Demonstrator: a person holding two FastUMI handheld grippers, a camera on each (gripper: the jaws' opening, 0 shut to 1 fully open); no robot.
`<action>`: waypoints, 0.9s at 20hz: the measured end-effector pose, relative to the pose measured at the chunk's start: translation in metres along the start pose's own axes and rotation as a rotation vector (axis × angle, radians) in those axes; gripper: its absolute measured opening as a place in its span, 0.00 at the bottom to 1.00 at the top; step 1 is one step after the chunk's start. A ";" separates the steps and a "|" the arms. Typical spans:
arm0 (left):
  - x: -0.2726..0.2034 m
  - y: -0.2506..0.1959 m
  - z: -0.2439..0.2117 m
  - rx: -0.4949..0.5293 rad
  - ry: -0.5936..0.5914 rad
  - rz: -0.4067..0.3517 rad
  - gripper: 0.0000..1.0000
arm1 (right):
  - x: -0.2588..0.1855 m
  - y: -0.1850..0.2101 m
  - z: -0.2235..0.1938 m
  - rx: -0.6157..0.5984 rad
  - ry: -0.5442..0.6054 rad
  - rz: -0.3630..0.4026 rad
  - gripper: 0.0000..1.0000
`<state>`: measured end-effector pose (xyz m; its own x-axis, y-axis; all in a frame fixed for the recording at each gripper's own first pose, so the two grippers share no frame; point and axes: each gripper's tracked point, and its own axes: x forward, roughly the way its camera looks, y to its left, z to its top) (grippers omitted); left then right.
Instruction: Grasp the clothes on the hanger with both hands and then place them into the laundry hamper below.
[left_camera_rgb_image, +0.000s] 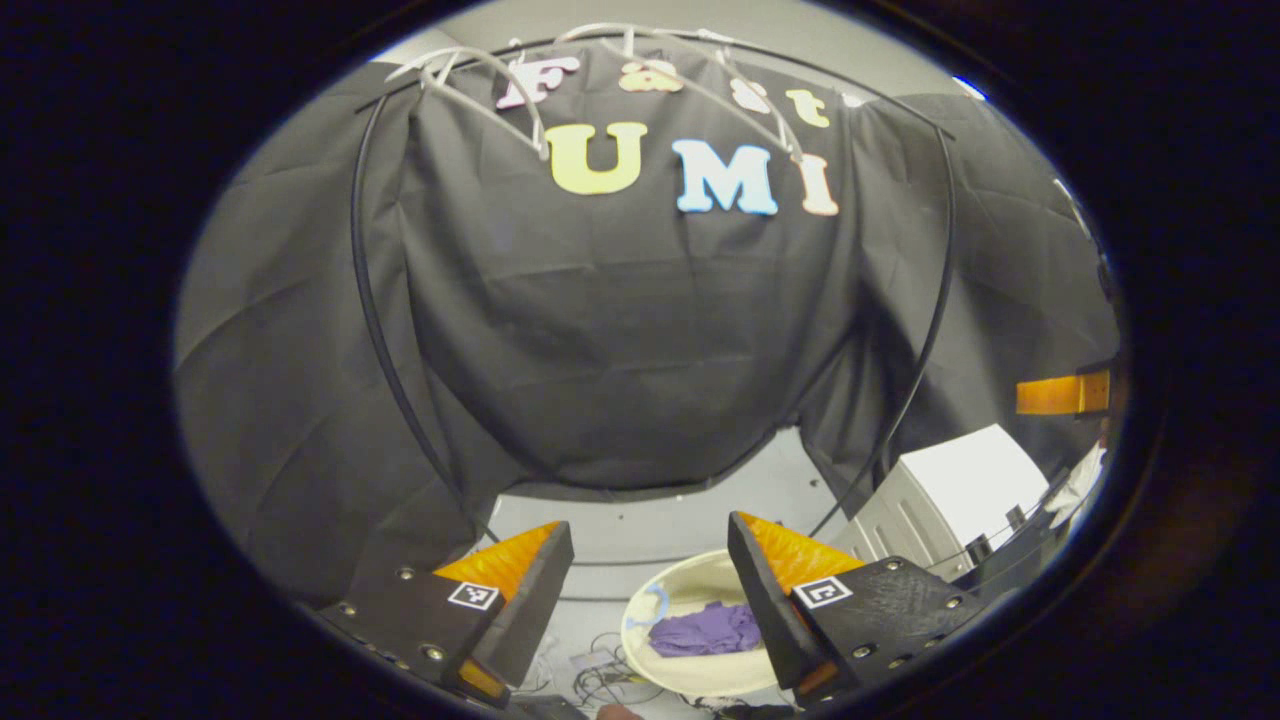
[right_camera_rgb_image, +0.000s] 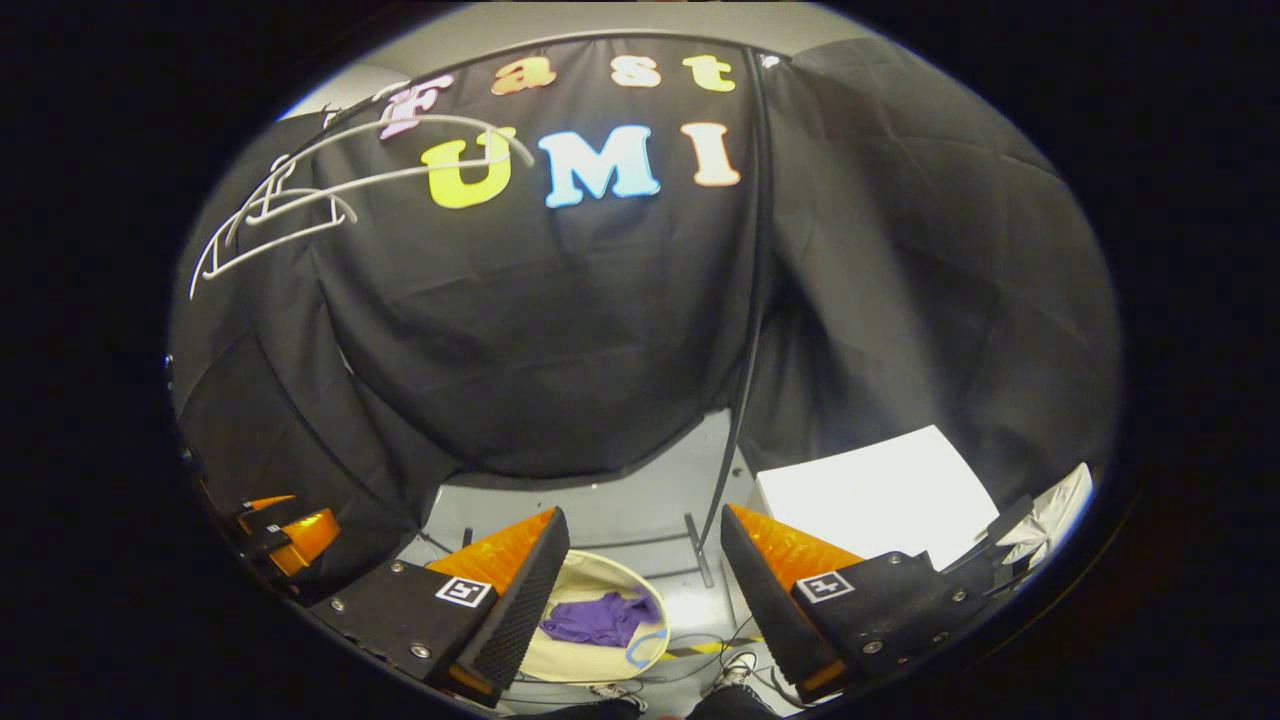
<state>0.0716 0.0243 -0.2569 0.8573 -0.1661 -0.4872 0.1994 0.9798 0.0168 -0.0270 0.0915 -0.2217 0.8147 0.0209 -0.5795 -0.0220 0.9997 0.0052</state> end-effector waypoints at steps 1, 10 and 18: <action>-0.006 -0.007 0.016 -0.003 -0.030 0.001 0.90 | -0.002 -0.007 0.012 0.000 -0.030 0.003 0.94; -0.078 -0.097 0.161 -0.113 -0.228 0.160 0.89 | -0.022 -0.120 0.139 -0.028 -0.331 0.079 0.94; -0.147 -0.200 0.256 -0.202 -0.420 0.236 0.95 | -0.035 -0.239 0.215 -0.059 -0.518 0.083 0.92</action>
<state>0.0274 -0.1760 0.0345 0.9926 0.0720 -0.0975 -0.0822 0.9910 -0.1056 0.0741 -0.1464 -0.0278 0.9881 0.1167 -0.1001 -0.1194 0.9926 -0.0208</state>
